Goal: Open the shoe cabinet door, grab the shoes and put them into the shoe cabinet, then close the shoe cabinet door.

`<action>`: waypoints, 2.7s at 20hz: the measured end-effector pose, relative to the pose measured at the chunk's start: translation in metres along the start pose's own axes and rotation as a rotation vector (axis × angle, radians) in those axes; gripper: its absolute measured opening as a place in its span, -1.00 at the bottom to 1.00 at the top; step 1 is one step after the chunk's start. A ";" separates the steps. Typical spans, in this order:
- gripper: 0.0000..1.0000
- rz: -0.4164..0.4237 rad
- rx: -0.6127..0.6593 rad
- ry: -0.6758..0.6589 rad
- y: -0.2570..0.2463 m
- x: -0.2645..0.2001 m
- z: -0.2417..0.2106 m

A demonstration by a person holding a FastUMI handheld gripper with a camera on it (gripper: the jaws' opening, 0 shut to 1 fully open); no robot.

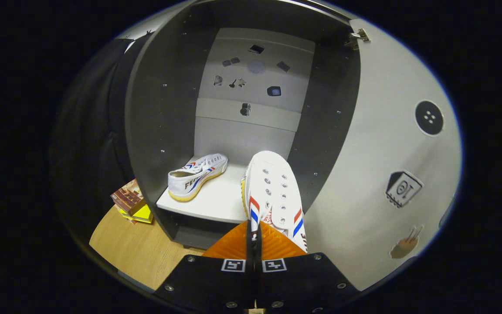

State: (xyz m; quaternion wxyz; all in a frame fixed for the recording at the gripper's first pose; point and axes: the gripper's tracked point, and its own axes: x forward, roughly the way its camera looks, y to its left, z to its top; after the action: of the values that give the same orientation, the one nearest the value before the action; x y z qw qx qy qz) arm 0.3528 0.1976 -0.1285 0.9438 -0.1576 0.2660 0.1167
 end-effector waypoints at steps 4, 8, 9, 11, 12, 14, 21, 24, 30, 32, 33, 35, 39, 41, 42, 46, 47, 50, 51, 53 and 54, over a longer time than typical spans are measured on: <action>-1.00 0.005 0.010 0.018 -0.009 0.061 0.015; -1.00 0.009 0.020 0.035 -0.015 0.110 0.020; -1.00 0.012 0.023 0.039 -0.014 0.121 0.020; -1.00 0.017 0.024 0.053 -0.009 0.142 0.017; -1.00 0.020 0.028 0.058 -0.008 0.150 0.015; -1.00 0.025 0.041 0.071 -0.008 0.163 0.010; -0.68 0.038 0.063 0.014 -0.008 0.171 0.018; -0.66 0.016 0.046 -0.029 -0.010 0.155 0.027; 0.17 0.052 0.067 -0.098 0.004 0.096 0.034; 0.46 0.052 0.065 -0.135 0.005 0.070 0.038; 0.68 0.055 0.070 -0.153 0.008 0.056 0.039; 0.87 0.064 0.083 -0.184 0.012 0.025 0.037; 0.90 0.064 0.114 -0.239 0.011 -0.042 0.025; 0.90 0.062 0.130 -0.265 0.009 -0.076 0.016; 0.90 0.058 0.136 -0.270 0.006 -0.095 0.009; 0.90 0.008 0.108 -0.300 -0.015 -0.159 -0.016; 0.91 -0.007 0.104 -0.306 -0.020 -0.172 -0.023; 0.90 -0.054 0.110 -0.318 -0.041 -0.209 -0.041; 0.90 -0.072 0.123 -0.319 -0.050 -0.221 -0.049; 0.90 -0.119 0.144 -0.318 -0.071 -0.243 -0.064; 0.90 -0.150 0.149 -0.317 -0.084 -0.252 -0.072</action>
State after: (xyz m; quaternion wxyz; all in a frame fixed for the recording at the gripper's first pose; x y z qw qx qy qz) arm 0.1353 0.0595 -0.0305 0.9890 -0.0863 0.1094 0.0494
